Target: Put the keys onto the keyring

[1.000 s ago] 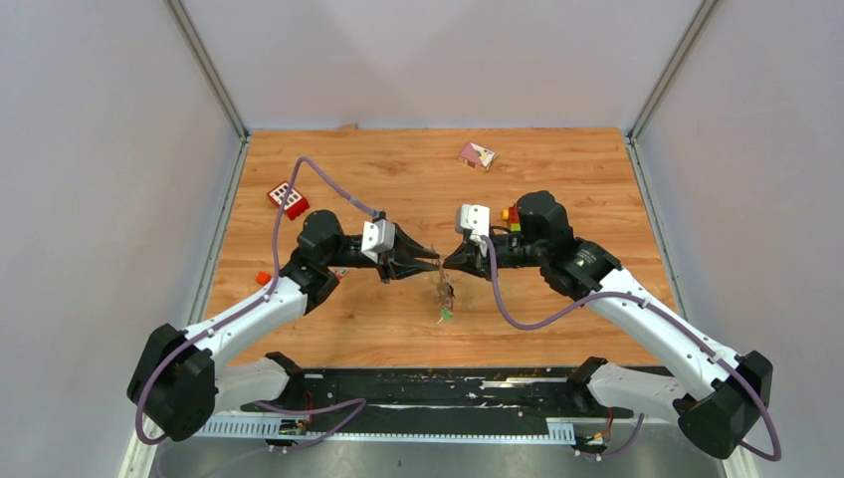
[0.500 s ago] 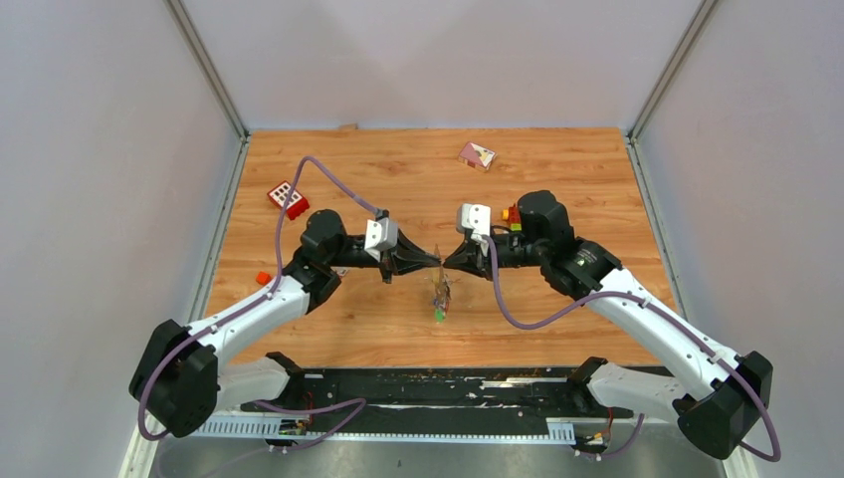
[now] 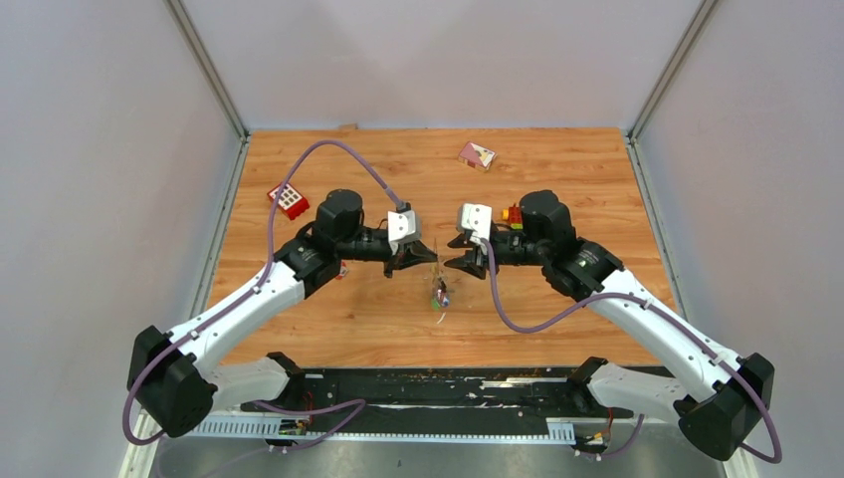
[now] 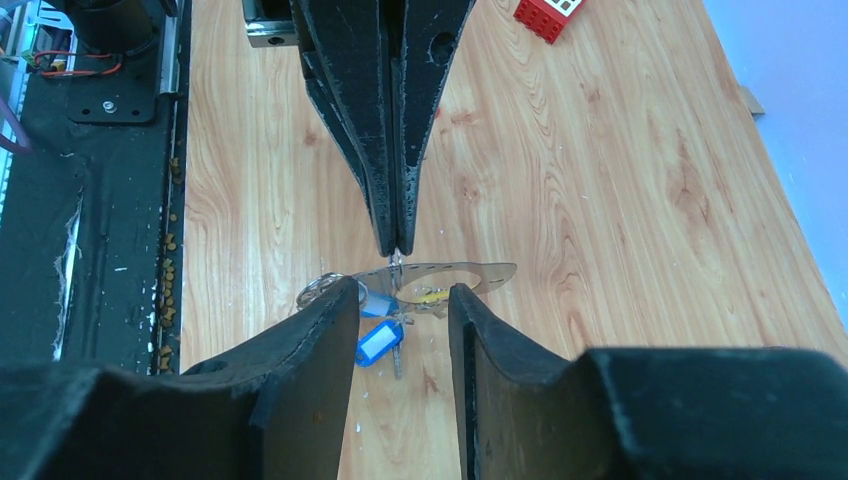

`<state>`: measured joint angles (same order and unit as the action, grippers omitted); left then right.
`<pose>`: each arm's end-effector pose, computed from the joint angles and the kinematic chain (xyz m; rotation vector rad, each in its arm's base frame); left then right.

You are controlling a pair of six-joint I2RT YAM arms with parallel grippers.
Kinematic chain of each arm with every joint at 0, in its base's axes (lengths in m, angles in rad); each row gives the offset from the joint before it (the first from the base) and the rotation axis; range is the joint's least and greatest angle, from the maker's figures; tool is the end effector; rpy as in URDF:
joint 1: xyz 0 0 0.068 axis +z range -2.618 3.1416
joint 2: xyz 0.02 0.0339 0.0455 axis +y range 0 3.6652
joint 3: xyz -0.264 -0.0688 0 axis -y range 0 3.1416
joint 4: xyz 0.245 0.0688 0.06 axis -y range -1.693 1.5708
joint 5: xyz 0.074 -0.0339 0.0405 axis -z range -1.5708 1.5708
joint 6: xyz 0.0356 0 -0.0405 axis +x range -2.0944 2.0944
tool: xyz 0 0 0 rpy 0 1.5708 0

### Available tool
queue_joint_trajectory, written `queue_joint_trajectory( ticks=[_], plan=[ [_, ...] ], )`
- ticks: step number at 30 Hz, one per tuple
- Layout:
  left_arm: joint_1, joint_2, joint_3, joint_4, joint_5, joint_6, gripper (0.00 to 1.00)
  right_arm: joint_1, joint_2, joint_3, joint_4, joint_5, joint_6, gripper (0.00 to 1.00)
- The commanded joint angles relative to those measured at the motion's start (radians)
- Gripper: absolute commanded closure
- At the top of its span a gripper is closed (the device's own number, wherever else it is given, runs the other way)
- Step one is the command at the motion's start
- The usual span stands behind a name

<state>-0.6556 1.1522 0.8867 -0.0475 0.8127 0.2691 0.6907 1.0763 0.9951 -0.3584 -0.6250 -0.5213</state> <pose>0.1892 -0.1781 0.3180 1.3226 1.3757 -1.0235 0.1693 0.1670 0.3420 -1.4429 1.3783 0.7342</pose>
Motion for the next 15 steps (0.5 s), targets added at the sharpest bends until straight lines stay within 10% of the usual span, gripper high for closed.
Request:
queue_joint_trajectory(
  ticks=[1, 15],
  plan=[
    [-0.027, 0.005, 0.097, -0.172, -0.049, 0.093, 1.0, -0.001, 0.0, 0.013, 0.036, 0.005, -0.028, 0.63],
    [-0.045, -0.006, 0.081, -0.097, -0.02, 0.027, 1.0, -0.001, 0.033, -0.012, 0.015, -0.12, -0.06, 0.67]
  ],
)
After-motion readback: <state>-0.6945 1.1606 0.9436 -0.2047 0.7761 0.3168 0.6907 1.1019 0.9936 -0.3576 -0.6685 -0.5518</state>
